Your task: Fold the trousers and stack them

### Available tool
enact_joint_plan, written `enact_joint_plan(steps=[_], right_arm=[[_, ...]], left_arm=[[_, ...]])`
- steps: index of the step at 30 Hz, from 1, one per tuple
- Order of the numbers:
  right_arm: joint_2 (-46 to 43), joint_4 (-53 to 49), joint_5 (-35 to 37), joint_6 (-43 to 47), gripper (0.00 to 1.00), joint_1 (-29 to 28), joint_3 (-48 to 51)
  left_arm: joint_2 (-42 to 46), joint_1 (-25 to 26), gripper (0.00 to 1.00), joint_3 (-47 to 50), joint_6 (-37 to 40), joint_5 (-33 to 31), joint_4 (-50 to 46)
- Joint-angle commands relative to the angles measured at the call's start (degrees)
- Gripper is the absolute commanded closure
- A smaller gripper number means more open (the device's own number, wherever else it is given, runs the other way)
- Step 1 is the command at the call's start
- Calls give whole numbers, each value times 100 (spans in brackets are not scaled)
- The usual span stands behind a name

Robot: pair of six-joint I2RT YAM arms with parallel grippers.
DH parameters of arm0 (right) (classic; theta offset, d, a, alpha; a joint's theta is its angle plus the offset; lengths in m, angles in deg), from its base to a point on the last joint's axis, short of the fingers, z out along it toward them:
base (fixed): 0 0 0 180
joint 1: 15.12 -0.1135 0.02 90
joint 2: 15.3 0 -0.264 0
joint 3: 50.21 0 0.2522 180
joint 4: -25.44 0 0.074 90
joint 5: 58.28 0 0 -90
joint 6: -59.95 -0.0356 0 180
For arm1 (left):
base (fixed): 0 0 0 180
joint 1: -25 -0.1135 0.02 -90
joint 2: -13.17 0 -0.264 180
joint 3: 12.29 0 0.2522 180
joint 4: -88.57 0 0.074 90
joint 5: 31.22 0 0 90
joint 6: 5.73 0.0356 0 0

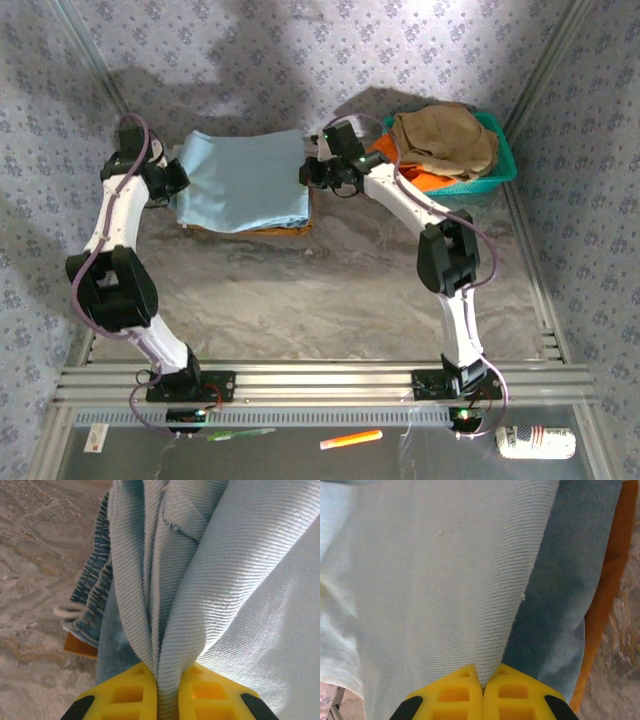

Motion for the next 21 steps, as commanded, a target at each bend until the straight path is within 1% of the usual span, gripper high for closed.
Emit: enact_joint_plan(steps=[1, 4, 8, 10, 12, 14, 15, 16, 17, 18, 20, 21], right_arm=[[467, -543, -142, 184, 100, 251, -848], [887, -737, -90, 171, 100, 333, -1346], [1280, -775, 84, 221, 100, 361, -1619], [1489, -775, 34, 131, 100, 383, -1702], [1701, -775, -9, 79, 100, 386, -1841], [1899, -963, 94, 62, 100, 398, -2024], [1990, -971, 102, 25, 97, 418, -2106], [2097, -964, 30, -60, 91, 454, -2200], [2178, -972, -89, -147, 85, 502, -2306], [2266, -1005, -203, -236, 77, 560, -2413], [2324, -1045, -369, -327, 68, 654, -2489], [2297, -1096, -442, -346, 65, 699, -2498]], left_arm=[[-346, -159, 100, -533, 86, -123, 436], [-687, -184, 100, -718, 114, -115, 442], [-1060, -191, 100, -923, 127, -210, 521], [-1338, -194, 100, -1129, 148, -227, 441], [-1585, -191, 100, -1312, 177, -175, 400], [-1833, -196, 100, -1508, 210, -62, 285], [-1969, -187, 97, -1607, 227, -14, 148], [-2063, -192, 89, -1665, 227, -14, 49], [-2122, -196, 85, -1665, 235, -79, 36], [-2149, -203, 79, -1595, 219, -187, 38], [-2120, -275, 51, -1454, 174, -175, 38], [-2089, -320, 40, -1402, 99, -148, 42]])
